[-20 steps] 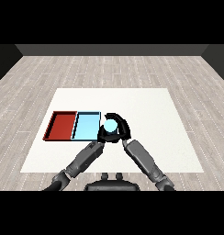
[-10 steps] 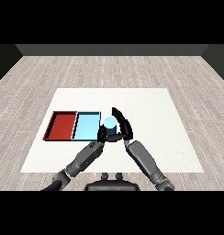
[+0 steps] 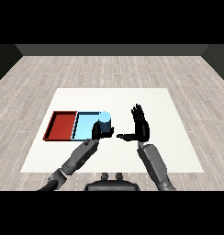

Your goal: Pick the blue can and put it in the blue box

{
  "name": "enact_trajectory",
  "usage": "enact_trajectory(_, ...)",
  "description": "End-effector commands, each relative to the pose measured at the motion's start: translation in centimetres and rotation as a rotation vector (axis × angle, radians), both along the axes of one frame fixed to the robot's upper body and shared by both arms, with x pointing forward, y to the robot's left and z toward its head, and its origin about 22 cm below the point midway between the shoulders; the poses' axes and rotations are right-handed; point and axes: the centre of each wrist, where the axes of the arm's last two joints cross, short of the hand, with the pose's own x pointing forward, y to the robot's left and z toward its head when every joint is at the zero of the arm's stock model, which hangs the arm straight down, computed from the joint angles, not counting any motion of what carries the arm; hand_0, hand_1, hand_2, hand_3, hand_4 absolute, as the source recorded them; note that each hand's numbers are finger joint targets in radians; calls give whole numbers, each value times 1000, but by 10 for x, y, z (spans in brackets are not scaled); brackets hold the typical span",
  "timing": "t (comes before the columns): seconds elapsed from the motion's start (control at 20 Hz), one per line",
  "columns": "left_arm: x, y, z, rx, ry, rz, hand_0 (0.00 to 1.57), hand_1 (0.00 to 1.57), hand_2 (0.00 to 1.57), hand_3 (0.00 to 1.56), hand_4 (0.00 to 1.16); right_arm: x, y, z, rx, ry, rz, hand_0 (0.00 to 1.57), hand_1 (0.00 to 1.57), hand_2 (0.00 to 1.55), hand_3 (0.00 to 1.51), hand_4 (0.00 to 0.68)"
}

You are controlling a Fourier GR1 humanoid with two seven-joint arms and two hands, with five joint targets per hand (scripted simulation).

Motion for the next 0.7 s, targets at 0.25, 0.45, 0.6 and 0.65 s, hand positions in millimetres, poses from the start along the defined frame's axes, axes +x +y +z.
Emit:
enact_trajectory(0.25, 40, 74, 22, 172, 22, 169, 1571, 1571, 1571, 1523, 1152, -29, -48, -11, 119, 6, -130, 0, 0, 0, 0, 0)
enact_trajectory(0.45, 49, 118, 27, 330, 103, 264, 1571, 1571, 1571, 1514, 1148, -9, -65, -21, 119, 29, -128, 0, 0, 0, 0, 0)
enact_trajectory(0.6, 64, 127, 24, 474, 186, 337, 1571, 1571, 1571, 1495, 1092, -12, -76, -18, 105, 48, -123, 0, 0, 0, 0, 0)
enact_trajectory(0.65, 60, 148, 24, 493, 256, 329, 1571, 1571, 1571, 1479, 1042, -12, -72, -33, 124, 46, -141, 0, 0, 0, 0, 0)
